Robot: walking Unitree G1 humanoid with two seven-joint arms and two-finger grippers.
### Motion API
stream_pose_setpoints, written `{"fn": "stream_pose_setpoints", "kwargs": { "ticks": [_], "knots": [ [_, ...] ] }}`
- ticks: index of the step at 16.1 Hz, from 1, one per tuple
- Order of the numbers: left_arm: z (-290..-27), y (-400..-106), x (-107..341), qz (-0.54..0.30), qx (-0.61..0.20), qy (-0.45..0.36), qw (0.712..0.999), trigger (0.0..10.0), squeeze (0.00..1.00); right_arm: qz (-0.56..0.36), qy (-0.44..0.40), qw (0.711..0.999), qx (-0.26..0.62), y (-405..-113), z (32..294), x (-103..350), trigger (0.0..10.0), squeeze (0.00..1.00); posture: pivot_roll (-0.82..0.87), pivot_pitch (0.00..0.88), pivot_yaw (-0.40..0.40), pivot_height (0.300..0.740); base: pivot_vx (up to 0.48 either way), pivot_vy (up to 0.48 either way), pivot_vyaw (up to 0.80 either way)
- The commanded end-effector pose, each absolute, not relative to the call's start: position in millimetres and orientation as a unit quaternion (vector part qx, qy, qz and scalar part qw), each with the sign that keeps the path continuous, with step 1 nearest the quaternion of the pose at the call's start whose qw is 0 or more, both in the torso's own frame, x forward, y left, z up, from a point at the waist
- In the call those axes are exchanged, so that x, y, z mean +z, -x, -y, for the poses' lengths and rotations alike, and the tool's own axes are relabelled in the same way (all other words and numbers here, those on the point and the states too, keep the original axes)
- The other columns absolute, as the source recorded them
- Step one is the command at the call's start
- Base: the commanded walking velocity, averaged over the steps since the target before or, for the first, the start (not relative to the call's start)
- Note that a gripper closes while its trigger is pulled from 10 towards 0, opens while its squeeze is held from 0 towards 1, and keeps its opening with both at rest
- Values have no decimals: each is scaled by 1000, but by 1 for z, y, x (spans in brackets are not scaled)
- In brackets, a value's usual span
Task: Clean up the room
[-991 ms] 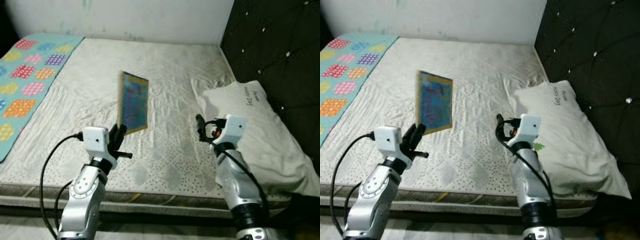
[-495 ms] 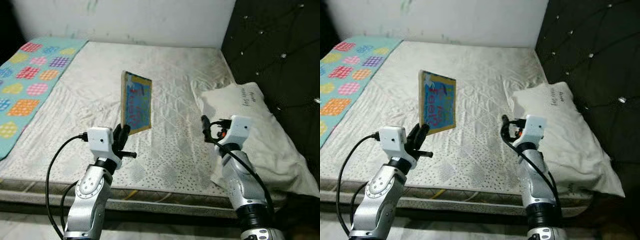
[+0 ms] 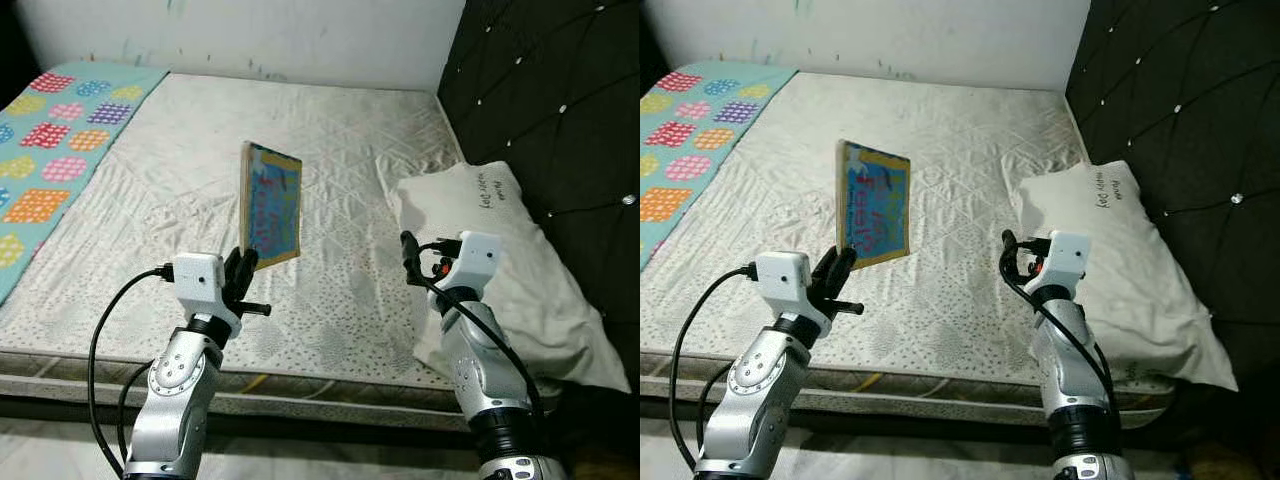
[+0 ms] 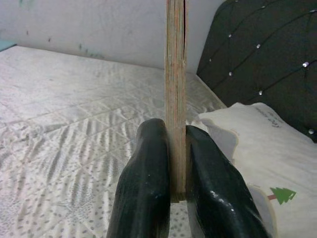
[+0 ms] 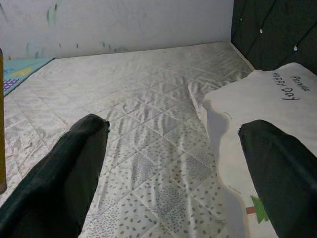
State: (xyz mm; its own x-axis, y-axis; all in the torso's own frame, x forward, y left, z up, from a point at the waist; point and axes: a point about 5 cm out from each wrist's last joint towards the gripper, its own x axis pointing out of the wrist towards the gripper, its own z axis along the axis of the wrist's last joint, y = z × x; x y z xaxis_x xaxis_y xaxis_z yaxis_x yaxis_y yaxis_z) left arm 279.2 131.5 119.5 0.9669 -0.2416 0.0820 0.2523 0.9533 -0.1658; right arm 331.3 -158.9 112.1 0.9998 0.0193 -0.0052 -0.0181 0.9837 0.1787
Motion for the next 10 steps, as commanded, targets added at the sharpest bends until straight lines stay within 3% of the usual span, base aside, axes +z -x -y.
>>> {"fn": "stream_pose_setpoints", "kwargs": {
  "ticks": [1,8,10],
  "knots": [
    [-129,-281,126,43,-130,84,987,10000,0,-2,-89,996,8,-333,160,114,10000,0,-17,83,-35,740,0,-326,0],
    [-130,-281,126,41,-125,82,988,10000,0,-6,-90,996,5,-332,161,111,10000,0,-18,88,-33,740,0,-326,0],
    [-130,-281,126,41,-125,80,988,10000,0,-6,-90,996,4,-332,161,111,10000,0,-18,88,-33,740,0,0,0]
  ]
}}
